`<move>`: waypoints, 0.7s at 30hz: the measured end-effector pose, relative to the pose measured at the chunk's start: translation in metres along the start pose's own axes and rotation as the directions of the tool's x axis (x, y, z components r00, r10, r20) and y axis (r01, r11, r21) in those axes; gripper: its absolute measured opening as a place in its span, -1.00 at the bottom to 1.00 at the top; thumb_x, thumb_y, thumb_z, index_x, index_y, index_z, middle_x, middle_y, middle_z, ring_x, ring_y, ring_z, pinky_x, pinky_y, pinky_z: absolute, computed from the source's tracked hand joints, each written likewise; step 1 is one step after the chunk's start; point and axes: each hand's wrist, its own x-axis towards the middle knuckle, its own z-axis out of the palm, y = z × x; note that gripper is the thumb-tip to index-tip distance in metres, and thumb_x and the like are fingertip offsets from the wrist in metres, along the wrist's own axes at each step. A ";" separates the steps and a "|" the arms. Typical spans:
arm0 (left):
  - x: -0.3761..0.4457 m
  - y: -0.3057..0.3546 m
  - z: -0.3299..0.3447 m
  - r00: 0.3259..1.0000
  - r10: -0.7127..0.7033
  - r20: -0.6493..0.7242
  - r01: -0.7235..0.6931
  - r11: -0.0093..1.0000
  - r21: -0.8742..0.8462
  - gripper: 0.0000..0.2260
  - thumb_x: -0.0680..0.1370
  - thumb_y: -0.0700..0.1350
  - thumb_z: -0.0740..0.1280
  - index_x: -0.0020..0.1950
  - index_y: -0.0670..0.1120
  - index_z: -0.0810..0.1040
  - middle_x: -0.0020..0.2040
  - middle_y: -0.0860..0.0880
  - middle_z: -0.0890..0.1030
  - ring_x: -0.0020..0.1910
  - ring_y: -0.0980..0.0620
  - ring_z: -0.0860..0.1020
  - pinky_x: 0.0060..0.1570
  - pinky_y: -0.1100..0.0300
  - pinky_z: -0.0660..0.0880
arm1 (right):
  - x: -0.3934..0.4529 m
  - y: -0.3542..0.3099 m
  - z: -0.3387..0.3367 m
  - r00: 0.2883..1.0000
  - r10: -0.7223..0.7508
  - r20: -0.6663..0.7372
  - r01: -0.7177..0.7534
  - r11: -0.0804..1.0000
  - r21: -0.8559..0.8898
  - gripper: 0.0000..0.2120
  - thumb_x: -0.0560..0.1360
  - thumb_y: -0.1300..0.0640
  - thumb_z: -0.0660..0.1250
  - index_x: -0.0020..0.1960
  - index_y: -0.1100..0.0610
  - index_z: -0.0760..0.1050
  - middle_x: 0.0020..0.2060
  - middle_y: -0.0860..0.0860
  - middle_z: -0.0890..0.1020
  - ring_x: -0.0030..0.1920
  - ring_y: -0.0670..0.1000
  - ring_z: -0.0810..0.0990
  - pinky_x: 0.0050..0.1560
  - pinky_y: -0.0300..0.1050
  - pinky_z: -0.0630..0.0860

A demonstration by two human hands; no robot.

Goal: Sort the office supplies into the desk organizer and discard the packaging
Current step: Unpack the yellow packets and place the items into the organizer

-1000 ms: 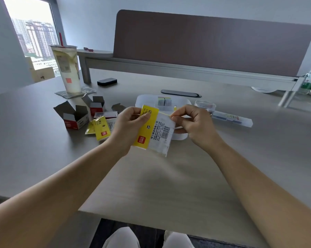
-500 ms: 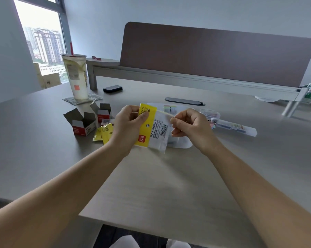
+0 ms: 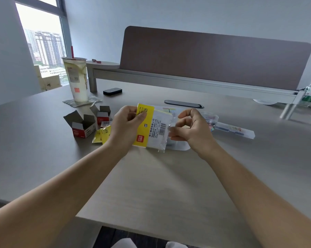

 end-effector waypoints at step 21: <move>0.032 0.011 -0.001 1.000 -0.011 0.025 0.014 0.988 -0.153 -0.92 0.54 -0.16 0.21 -0.13 -0.04 0.46 -0.12 -0.04 0.58 -0.09 -0.07 0.57 -0.05 -0.07 0.52 | 0.034 -0.011 -0.004 0.969 -0.222 -0.106 0.180 0.935 -0.306 -0.87 0.44 0.30 0.27 -0.18 0.12 0.54 -0.04 -0.02 0.47 -0.24 -0.03 0.53 -0.02 -0.02 0.52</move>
